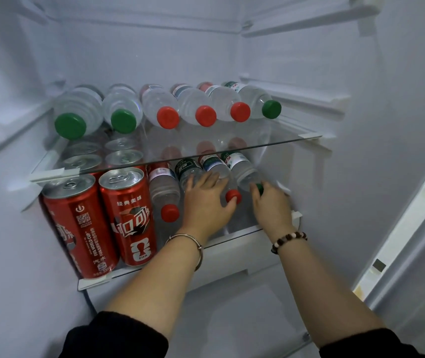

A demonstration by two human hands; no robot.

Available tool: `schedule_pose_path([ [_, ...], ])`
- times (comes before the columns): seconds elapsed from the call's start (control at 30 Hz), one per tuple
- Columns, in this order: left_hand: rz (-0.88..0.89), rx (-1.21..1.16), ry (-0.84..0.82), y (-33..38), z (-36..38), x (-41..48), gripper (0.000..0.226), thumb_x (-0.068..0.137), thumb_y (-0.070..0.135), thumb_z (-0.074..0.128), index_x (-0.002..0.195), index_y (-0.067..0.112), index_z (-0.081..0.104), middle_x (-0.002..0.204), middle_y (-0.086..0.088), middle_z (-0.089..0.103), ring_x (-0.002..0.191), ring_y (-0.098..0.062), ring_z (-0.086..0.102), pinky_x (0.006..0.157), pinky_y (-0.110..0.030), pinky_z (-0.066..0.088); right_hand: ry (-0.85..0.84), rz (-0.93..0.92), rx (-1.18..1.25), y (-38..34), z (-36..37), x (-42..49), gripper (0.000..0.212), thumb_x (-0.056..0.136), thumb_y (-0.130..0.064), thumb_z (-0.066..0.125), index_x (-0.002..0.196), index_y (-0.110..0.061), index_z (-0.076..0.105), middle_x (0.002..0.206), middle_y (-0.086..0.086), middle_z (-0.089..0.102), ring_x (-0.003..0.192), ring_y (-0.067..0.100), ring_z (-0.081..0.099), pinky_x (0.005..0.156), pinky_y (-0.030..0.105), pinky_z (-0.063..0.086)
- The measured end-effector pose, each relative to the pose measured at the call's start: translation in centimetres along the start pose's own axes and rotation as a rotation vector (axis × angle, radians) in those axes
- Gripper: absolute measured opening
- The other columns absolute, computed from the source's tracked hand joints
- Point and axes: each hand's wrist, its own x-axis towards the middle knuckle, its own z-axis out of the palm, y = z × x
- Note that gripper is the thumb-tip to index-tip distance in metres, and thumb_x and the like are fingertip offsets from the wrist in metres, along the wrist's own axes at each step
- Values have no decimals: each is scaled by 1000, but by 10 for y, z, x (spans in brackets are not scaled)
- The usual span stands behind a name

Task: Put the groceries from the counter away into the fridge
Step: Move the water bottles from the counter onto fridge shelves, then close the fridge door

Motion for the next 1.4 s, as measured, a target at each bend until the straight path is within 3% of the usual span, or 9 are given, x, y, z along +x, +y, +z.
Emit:
schedule_pose_path([
  [0.23, 7, 78, -65, 1, -2, 0, 56, 85, 51, 58, 134, 26, 50, 141, -3, 48, 138, -22, 32, 113, -47, 11, 38, -12, -37, -1, 0, -5, 39, 98, -40, 37, 87, -8, 56, 73, 7, 59, 70, 26, 59, 66, 39, 50],
  [0.4, -29, 109, -96, 3, -5, -1, 57, 84, 55, 57, 132, 26, 51, 139, -2, 50, 137, -24, 30, 113, -50, 14, 28, 20, 15, 2, -5, -11, 35, 98, -40, 40, 96, -7, 54, 80, 8, 61, 74, 25, 58, 62, 33, 47],
  [0.5, 18, 92, -48, 7, -7, -1, 48, 84, 45, 62, 123, 19, 59, 133, -5, 54, 134, -27, 36, 110, -53, 19, -19, 42, 132, 6, -11, -20, 36, 98, -34, 42, 117, -5, 52, 102, 13, 63, 95, 28, 60, 76, 37, 50],
  [0.6, 178, 84, -24, 19, -9, -2, 43, 82, 33, 63, 121, 14, 58, 128, -7, 57, 130, -29, 40, 106, -58, 24, -56, 91, 247, 12, -27, -37, 49, 99, -33, 41, 140, -8, 35, 132, 13, 51, 120, 27, 49, 97, 38, 43],
  [0.73, 225, -16, -5, 45, -17, -22, 43, 83, 30, 56, 121, 11, 59, 127, -9, 57, 131, -32, 40, 107, -60, 26, -13, 106, 258, 21, -54, -65, 48, 99, -31, 40, 141, -8, 35, 135, 13, 49, 121, 27, 48, 93, 28, 37],
  [0.9, 254, -148, -73, 93, -17, -81, 47, 84, 32, 41, 119, 8, 60, 129, -12, 57, 128, -31, 43, 106, -53, 31, 9, 155, 282, 40, -88, -128, 44, 100, -27, 40, 140, -7, 37, 139, 9, 45, 127, 21, 42, 94, 15, 27],
  [1.03, 179, -214, -100, 136, -11, -144, 45, 89, 30, 39, 122, 7, 59, 131, -13, 55, 128, -32, 44, 107, -48, 34, -56, 218, 281, 78, -116, -194, 46, 99, -33, 40, 141, -15, 36, 142, 6, 43, 129, 18, 40, 101, 22, 29],
  [1.17, 80, -263, -153, 194, -8, -204, 47, 89, 31, 38, 122, 5, 59, 129, -14, 57, 124, -34, 48, 107, -37, 29, -146, 267, 298, 131, -157, -260, 46, 99, -32, 41, 142, -17, 35, 143, 3, 40, 125, 15, 40, 96, 19, 28],
  [1.4, 123, -362, -225, 349, -11, -294, 41, 88, 25, 44, 122, 6, 59, 128, -13, 57, 119, -30, 51, 102, -34, 36, -110, 350, 247, 233, -278, -357, 47, 97, -24, 45, 142, -19, 34, 145, 1, 38, 133, 15, 34, 97, 18, 25],
])
